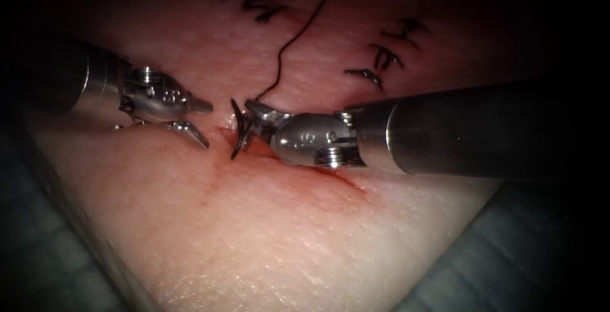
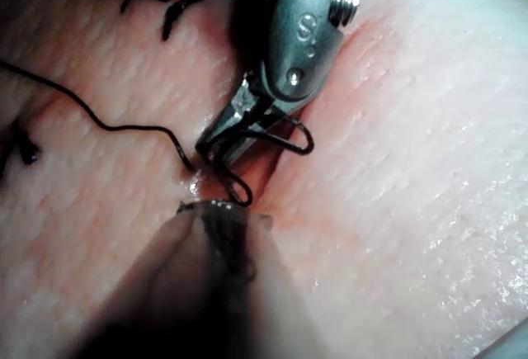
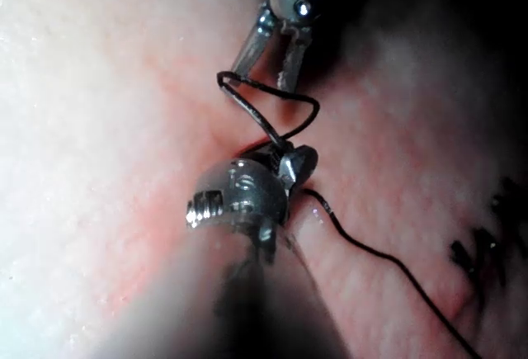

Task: Wound Closure
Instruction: Throw the needle through the tissu beneath the incision

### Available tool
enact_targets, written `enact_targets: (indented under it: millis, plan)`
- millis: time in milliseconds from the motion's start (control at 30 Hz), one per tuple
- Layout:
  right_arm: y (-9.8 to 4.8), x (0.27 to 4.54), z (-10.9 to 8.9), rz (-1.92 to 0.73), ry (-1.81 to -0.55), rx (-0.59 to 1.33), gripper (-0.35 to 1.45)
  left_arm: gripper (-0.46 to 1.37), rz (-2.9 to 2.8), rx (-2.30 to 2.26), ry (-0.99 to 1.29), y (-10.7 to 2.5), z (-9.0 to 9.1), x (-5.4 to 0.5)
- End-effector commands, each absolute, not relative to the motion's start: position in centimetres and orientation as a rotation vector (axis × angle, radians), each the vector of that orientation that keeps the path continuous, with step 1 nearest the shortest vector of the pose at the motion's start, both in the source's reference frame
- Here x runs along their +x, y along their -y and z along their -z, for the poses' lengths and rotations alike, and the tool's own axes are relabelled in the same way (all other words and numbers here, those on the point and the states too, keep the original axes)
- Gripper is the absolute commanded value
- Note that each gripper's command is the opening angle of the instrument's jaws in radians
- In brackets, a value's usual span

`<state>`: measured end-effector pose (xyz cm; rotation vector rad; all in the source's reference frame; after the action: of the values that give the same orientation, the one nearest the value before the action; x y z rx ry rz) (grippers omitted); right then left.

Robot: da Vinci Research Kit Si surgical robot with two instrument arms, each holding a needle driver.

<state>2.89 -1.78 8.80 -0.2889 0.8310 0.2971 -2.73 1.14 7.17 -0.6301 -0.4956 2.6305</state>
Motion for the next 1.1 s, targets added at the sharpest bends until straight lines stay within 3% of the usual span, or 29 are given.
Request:
enact_targets:
  millis: [33, 167, 633, 1100]
  plan:
    - [1.77, 2.89, -8.8, -0.339, -0.831, -0.272, -0.35, 0.15, -2.613, -0.652, 0.501, -1.07, -7.19, -2.74]
    - [1.71, 2.9, -8.78, -0.382, -0.829, -0.249, -0.35, 0.05, -2.589, -0.68, 0.494, -0.94, -7.22, -2.75]
    - [1.55, 2.81, -8.8, -0.563, -0.795, -0.068, -0.35, -0.02, -2.574, -0.695, 0.518, -0.68, -7.24, -2.79]
    - [1.41, 2.75, -8.96, -0.736, -0.859, 0.182, -0.35, -0.07, -2.571, -0.699, 0.534, -0.53, -7.2, -2.79]
